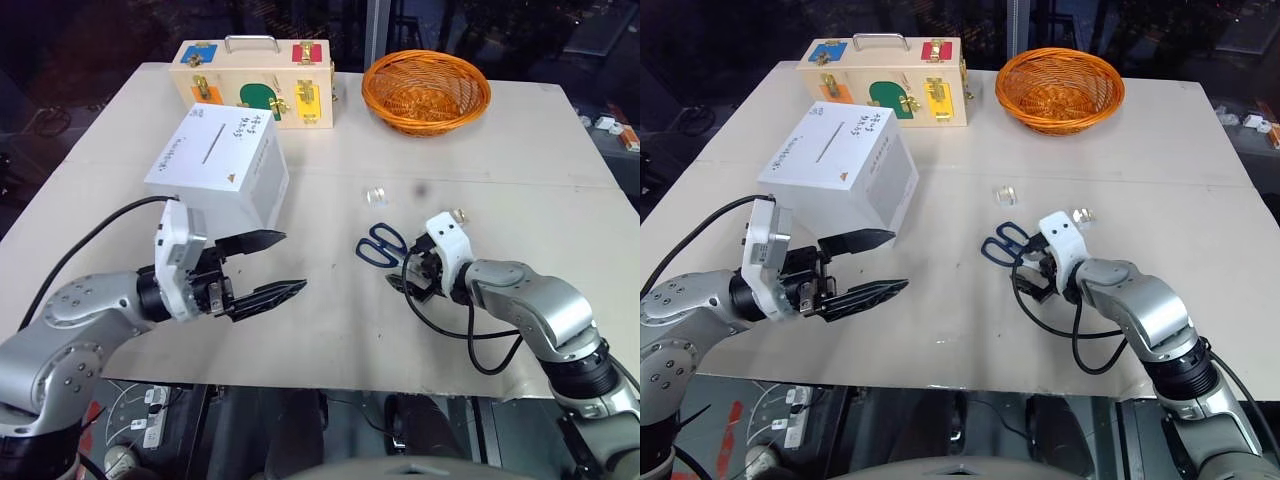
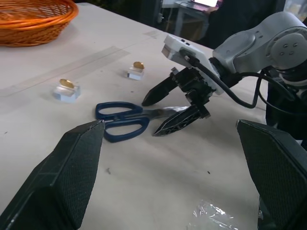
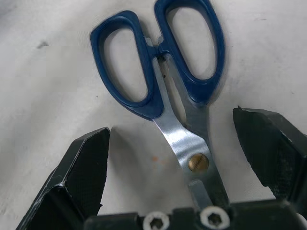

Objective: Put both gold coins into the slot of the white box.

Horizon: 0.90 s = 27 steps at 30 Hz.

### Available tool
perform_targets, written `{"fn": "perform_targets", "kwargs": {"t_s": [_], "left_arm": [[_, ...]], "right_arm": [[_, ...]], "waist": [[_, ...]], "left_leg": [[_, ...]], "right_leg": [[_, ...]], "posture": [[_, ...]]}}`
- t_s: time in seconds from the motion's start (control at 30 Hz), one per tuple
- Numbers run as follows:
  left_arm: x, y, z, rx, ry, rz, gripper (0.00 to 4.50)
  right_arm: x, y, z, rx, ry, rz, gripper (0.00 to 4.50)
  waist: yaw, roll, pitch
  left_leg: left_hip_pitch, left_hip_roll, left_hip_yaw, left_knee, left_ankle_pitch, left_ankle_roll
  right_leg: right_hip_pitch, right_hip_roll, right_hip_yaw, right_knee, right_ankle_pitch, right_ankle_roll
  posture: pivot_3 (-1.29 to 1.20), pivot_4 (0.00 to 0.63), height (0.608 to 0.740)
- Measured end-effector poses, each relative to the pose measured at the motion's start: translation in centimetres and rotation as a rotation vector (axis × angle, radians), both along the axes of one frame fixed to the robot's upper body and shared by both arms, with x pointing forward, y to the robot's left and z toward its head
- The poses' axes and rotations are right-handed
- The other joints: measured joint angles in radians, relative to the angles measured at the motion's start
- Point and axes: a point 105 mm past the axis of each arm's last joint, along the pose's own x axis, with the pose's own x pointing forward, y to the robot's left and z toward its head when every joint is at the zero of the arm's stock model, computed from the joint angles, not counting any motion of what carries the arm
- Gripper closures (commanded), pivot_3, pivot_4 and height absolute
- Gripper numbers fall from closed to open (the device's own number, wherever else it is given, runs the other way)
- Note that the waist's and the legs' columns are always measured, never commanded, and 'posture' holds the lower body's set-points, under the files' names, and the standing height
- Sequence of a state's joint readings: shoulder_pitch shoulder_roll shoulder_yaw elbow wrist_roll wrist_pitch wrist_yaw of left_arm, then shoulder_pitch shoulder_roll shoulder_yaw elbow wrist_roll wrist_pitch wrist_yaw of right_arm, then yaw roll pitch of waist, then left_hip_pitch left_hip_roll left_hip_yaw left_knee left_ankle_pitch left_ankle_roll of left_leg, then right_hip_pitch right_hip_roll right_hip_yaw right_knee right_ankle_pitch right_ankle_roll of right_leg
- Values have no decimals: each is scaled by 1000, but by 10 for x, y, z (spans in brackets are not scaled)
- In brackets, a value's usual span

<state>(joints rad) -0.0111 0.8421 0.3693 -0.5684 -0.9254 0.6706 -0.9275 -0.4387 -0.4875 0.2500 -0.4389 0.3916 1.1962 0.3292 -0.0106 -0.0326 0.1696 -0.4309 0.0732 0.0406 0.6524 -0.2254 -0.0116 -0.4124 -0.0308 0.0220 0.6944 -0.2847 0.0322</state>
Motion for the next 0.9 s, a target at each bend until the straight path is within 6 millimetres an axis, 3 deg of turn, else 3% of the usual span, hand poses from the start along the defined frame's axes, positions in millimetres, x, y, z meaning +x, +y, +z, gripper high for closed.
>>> {"fn": "perform_targets", "kwargs": {"t_s": [0.13,0.33,0.37,0.57,0.67,0.77,0.87,0.9], "left_arm": [[1,2,0,0,-1,20,0],[1,1,2,-1,-14,10,0],[1,0,2,-2,-19,4,0],[5,-9,1,-17,-18,-56,0],[8,-15,0,-32,-12,-92,0],[13,-19,-3,-40,-8,-121,0],[16,-22,-6,-42,-7,-136,0],[18,-23,-6,-46,-8,-142,0]], "right_arm": [[-2,-8,-2,-22,6,-3,1376],[-6,-25,-9,-14,27,-57,4079],[-9,-28,-9,-10,26,-61,4241],[-52,-65,-10,102,72,-168,4242],[-72,-96,1,141,39,-307,4242],[-90,-129,9,90,6,-461,4242],[-100,-145,1,33,41,-548,4242],[-100,-149,-2,21,52,-571,3742]], "waist": [[-1,-1,-1],[3,-4,-5],[5,-4,-5],[25,-4,-5],[23,-3,-5],[19,-2,-6],[9,-3,-6],[4,-3,-6]], "left_leg": [[0,0,0,0,0,0],[0,0,-1,0,0,0],[0,0,-1,0,0,0],[0,0,-3,0,0,0],[0,0,-2,0,0,0],[1,0,-2,0,0,0],[2,0,-2,0,0,0],[2,0,-2,1,0,0]], "right_leg": [[0,0,0,0,0,0],[1,0,-1,-1,0,0],[1,0,-1,-1,0,0],[2,0,-2,-1,0,0],[2,0,-2,-1,0,0],[2,1,-1,0,0,0],[2,2,-1,0,0,0],[2,2,0,0,0,0]], "posture": [[0,150,726],[0,150,726],[0,150,726],[0,150,726],[0,150,726],[0,150,726],[0,150,726],[0,150,726]]}}
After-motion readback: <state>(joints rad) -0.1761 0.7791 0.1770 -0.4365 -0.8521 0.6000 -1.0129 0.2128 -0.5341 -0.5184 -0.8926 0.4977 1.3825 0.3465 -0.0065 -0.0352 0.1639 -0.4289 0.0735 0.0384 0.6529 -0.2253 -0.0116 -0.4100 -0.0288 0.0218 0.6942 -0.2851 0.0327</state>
